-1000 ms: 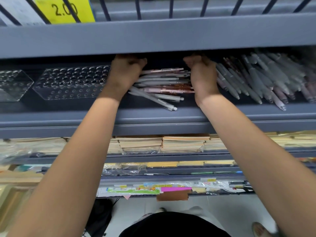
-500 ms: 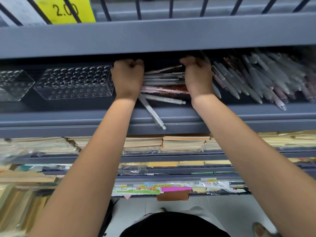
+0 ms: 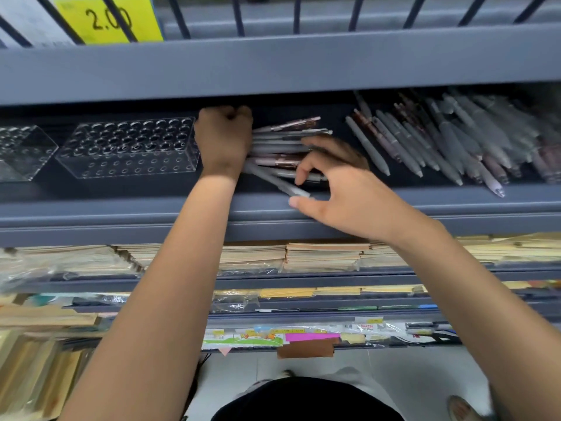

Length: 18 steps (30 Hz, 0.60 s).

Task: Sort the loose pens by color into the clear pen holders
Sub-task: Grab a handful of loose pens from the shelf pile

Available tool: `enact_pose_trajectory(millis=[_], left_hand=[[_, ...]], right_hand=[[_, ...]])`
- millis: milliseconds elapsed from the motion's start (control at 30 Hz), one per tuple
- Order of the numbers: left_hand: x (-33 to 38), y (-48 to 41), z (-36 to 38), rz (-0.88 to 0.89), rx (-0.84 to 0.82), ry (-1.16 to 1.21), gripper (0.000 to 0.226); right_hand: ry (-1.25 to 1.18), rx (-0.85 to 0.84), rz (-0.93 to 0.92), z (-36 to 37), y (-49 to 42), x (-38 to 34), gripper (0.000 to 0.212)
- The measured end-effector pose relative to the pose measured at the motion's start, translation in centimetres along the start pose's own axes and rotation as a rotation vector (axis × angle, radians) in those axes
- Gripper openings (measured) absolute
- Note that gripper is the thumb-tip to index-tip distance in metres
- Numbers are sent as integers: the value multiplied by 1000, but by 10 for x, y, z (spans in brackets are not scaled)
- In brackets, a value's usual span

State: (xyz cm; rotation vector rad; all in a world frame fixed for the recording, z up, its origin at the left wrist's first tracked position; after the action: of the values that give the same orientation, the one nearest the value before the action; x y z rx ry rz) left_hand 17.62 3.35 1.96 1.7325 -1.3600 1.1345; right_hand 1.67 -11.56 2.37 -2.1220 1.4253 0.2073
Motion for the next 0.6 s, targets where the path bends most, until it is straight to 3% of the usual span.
enact_pose_trajectory(millis=[100,267,300,400,500,600], left_hand=[[-3,0,-3,40,-77,-56,25],[0,9,-9,222,-239,-235,34],[2,9,-12,244,-331,-295,45],[11,8,-22,304,-699,-645,113],[26,5,-25,343,-893,-929,133],[41,4,-16,372,-889,-1160,144]], right_hand=[[5,66,35,-7,1,14,17],[24,100,90,-7,-1,31,16],[30,116,93,-6,-1,33,16],[57,140,98,-3,-2,36,16],[84,138,85,-4,-2,35,16],[101,141,82,-10,-1,33,16]])
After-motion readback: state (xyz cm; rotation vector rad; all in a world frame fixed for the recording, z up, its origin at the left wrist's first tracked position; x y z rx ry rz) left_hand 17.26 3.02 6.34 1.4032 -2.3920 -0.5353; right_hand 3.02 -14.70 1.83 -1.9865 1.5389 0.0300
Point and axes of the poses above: each hand's wrist, its own y-axis away from the middle knuckle, its own z-axis out of the palm, x = y × z, the point moved 2 cm from there along -y, towards the middle knuckle, and after that the axes turned 15 degrees about -z, right-handed, at the moved point
